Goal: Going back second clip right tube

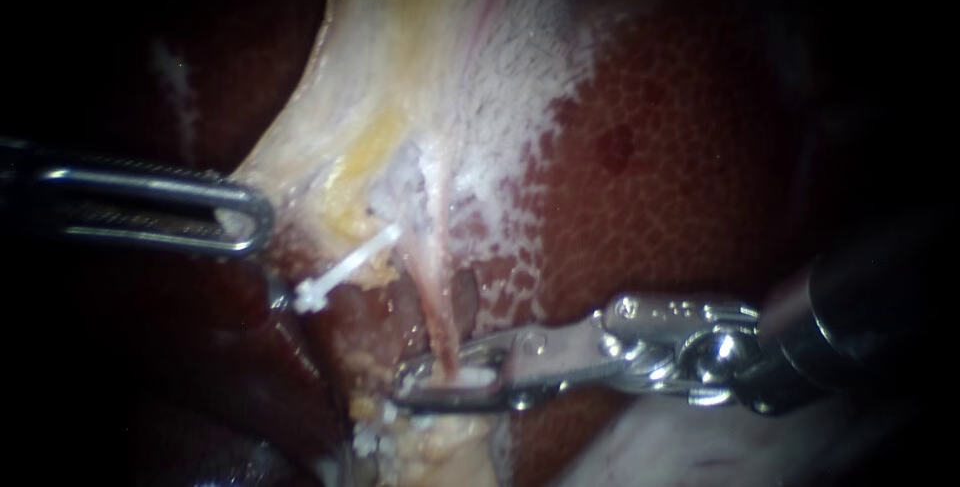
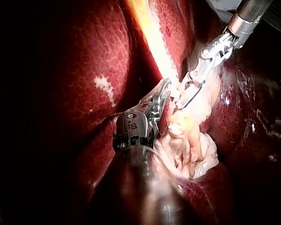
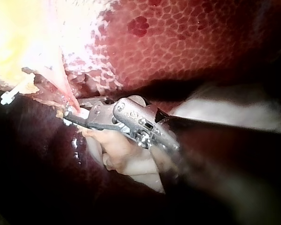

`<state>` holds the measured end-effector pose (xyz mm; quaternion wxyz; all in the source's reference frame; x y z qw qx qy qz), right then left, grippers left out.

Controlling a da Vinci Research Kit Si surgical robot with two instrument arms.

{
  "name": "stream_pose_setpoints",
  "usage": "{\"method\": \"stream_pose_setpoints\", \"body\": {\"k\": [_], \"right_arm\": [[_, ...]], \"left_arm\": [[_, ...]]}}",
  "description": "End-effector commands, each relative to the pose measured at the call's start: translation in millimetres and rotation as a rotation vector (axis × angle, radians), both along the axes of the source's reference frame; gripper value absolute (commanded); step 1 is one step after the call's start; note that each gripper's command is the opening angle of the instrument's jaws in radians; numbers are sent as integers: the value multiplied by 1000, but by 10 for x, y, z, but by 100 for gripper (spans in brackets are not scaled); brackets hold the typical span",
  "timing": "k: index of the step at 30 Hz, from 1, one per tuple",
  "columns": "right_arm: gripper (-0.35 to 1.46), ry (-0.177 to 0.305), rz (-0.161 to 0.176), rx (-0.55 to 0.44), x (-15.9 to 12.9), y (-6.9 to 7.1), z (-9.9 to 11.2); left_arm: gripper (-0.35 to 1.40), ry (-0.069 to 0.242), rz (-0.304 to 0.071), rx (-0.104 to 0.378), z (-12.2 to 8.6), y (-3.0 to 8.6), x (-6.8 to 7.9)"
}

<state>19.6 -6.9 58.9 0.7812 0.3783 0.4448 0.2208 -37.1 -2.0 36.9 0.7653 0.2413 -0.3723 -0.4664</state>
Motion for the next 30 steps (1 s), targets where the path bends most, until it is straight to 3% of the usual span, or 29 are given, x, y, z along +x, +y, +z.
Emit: {"method": "stream_pose_setpoints", "body": {"k": [1,14,16,18,24,30], "right_arm": [[-35,0,0,0,0,0,0],[-34,-2,-2,-1,0,-1,0],[9,3,0,-1,1,-2,1],[30,18,-8,-39,2,-3,1],[46,50,-25,-127,4,-2,0],[52,98,-61,-239,7,1,-1]], "left_arm": [[-35,0,0,0,0,0,0],[-35,0,0,0,0,0,0],[-35,0,0,0,0,0,0],[-35,0,0,0,0,0,0],[-35,0,0,0,0,0,0],[-35,0,0,0,0,0,0]]}}
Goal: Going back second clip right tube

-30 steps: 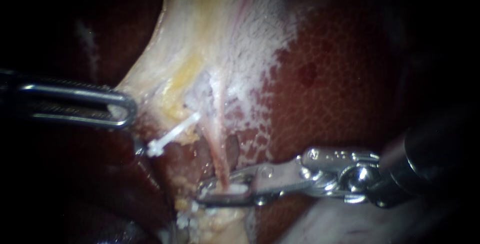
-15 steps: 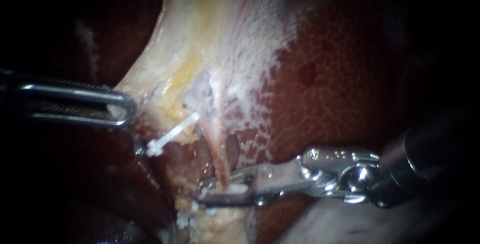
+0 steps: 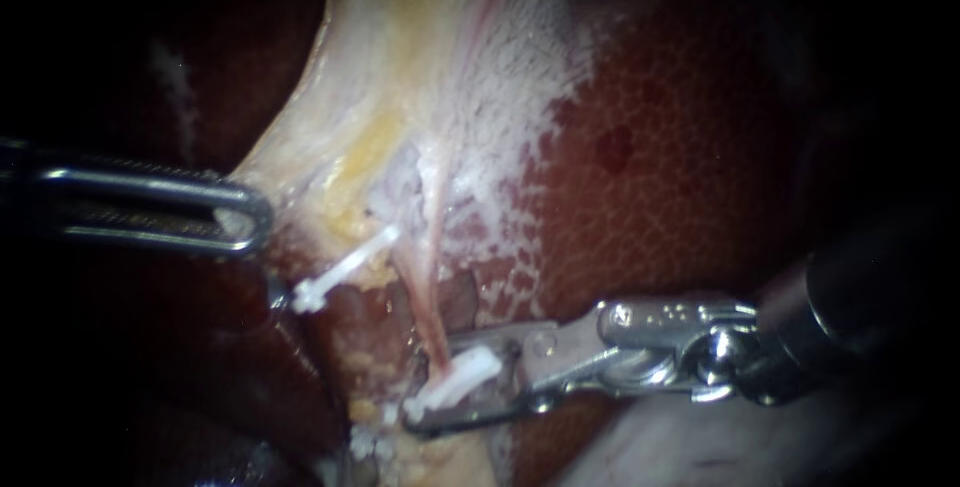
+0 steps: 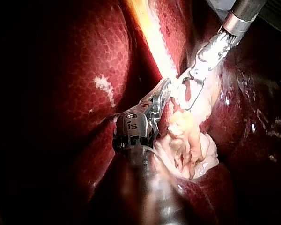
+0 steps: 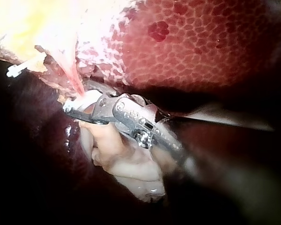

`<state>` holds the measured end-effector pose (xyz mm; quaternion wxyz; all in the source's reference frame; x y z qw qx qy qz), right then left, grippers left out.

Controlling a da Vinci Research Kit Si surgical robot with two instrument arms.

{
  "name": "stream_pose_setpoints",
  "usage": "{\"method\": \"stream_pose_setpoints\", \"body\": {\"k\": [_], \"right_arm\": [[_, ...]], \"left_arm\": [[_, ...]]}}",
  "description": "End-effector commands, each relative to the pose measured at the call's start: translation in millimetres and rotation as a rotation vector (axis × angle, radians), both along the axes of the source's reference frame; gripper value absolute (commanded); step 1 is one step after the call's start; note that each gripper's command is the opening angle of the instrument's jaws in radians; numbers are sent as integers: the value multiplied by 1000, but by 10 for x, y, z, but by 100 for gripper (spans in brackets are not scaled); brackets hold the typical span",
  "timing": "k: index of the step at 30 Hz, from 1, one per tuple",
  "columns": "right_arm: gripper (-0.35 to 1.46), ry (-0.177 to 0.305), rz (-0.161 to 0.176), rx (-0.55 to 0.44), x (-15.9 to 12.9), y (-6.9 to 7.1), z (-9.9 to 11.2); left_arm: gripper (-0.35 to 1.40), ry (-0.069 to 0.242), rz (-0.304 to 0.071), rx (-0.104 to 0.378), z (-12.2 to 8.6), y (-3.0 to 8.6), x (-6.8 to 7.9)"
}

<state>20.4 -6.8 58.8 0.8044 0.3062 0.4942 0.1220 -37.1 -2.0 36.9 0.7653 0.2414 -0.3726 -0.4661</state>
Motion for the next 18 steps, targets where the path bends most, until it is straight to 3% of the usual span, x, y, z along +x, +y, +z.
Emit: {"method": "stream_pose_setpoints", "body": {"k": [1,4,9,18], "right_arm": [[53,3,-2,-8,0,0,0],[56,12,-1,-46,0,0,0],[60,-3,44,-101,1,0,0],[60,-9,55,-108,10,-5,4]], "left_arm": [[-35,0,0,0,0,0,0],[-35,0,0,0,0,0,0],[-35,0,0,0,0,0,0],[-35,0,0,0,0,0,0]]}}
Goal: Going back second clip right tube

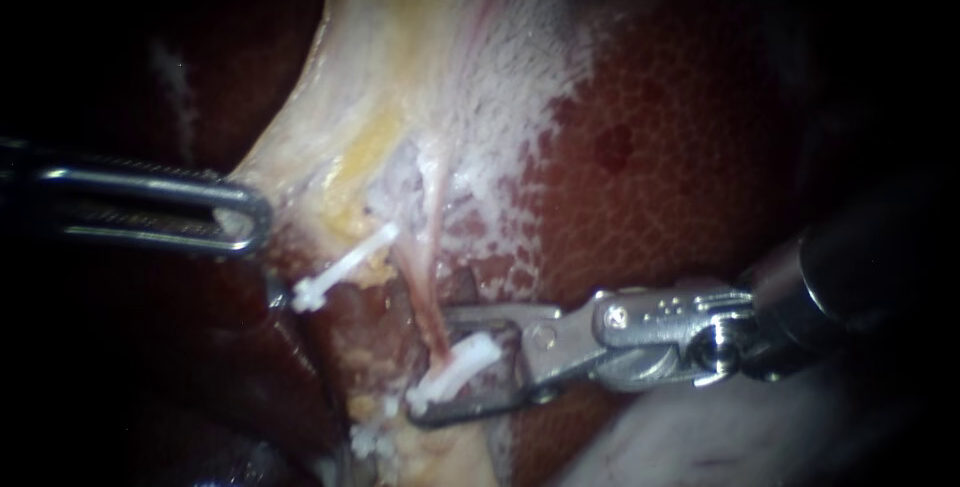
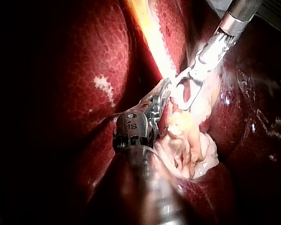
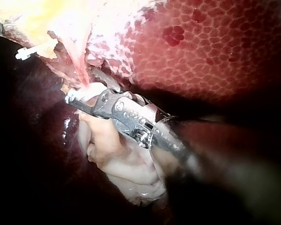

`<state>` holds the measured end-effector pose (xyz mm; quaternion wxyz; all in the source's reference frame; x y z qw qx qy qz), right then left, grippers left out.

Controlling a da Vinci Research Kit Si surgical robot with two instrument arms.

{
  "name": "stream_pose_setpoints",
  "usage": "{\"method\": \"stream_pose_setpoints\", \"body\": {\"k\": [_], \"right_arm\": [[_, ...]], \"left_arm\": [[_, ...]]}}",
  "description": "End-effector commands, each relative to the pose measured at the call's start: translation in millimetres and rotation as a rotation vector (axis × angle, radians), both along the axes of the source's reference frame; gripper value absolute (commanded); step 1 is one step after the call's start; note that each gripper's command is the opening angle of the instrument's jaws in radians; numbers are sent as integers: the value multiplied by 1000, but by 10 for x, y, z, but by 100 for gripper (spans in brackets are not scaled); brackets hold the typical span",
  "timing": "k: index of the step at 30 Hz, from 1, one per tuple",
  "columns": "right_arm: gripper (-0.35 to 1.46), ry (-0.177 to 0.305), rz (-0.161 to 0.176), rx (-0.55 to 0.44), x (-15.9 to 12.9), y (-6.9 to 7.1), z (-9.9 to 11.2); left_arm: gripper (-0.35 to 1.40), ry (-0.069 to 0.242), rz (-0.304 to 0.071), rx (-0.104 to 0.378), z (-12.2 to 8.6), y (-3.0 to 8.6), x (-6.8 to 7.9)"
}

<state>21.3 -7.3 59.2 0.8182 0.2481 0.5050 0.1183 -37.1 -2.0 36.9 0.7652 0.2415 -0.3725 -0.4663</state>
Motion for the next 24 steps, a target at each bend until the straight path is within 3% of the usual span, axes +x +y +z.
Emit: {"method": "stream_pose_setpoints", "body": {"k": [1,11,18,24], "right_arm": [[60,-3,3,-2,1,-1,1],[60,-44,36,39,9,-10,-5],[60,-124,135,241,10,-14,-10],[60,-228,172,303,1,-15,-11]], "left_arm": [[-35,0,0,0,0,0,0],[-35,1,-1,-1,1,0,-2],[-35,2,-2,-1,1,-1,-2],[-35,1,-1,-1,1,-1,-2]]}}
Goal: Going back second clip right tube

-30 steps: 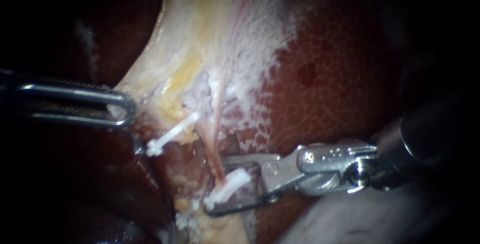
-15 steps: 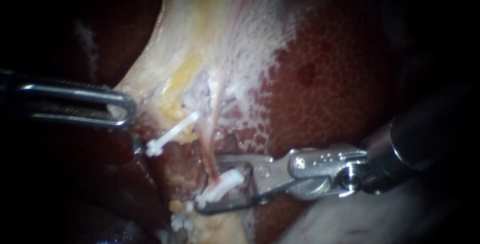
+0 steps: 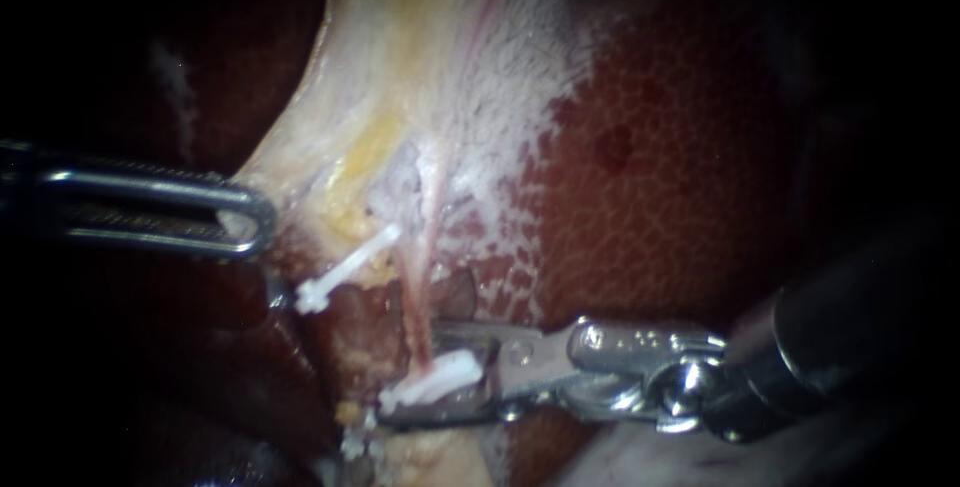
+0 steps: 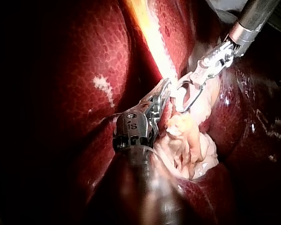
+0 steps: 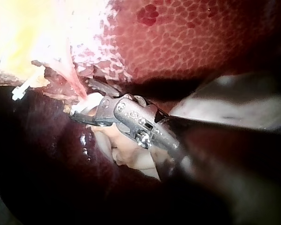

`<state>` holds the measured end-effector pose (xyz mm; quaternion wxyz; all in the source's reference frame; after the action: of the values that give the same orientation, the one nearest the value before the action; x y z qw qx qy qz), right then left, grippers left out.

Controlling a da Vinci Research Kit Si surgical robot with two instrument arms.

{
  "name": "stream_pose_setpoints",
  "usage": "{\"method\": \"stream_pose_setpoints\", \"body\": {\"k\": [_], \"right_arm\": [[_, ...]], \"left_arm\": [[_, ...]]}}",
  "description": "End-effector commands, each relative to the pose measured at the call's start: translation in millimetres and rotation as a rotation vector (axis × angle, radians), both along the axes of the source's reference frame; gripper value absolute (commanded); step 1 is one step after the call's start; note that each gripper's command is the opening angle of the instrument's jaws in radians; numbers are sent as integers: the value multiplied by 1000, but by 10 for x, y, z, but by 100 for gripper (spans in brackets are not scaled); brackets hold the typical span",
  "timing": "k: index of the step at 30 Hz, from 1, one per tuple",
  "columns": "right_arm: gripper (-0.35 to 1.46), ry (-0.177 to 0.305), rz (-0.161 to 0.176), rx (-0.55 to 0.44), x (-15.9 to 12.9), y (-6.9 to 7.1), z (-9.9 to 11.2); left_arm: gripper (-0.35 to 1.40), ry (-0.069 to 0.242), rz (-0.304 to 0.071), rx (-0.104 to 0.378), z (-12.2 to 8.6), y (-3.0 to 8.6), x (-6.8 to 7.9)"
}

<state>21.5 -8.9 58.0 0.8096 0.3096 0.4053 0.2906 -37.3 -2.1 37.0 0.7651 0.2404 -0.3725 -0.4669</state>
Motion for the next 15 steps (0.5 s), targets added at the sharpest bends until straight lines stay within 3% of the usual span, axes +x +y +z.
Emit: {"method": "stream_pose_setpoints", "body": {"k": [1,4,8,15], "right_arm": [[60,-30,-8,-8,-2,0,0],[60,-86,-10,-15,-5,0,-1],[60,-119,-3,-17,-5,0,-6],[60,-128,23,16,-1,4,-23]], "left_arm": [[-35,0,0,0,0,0,0],[-35,0,1,0,0,0,1],[-35,0,1,0,0,0,1],[-35,0,1,0,0,0,1]]}}
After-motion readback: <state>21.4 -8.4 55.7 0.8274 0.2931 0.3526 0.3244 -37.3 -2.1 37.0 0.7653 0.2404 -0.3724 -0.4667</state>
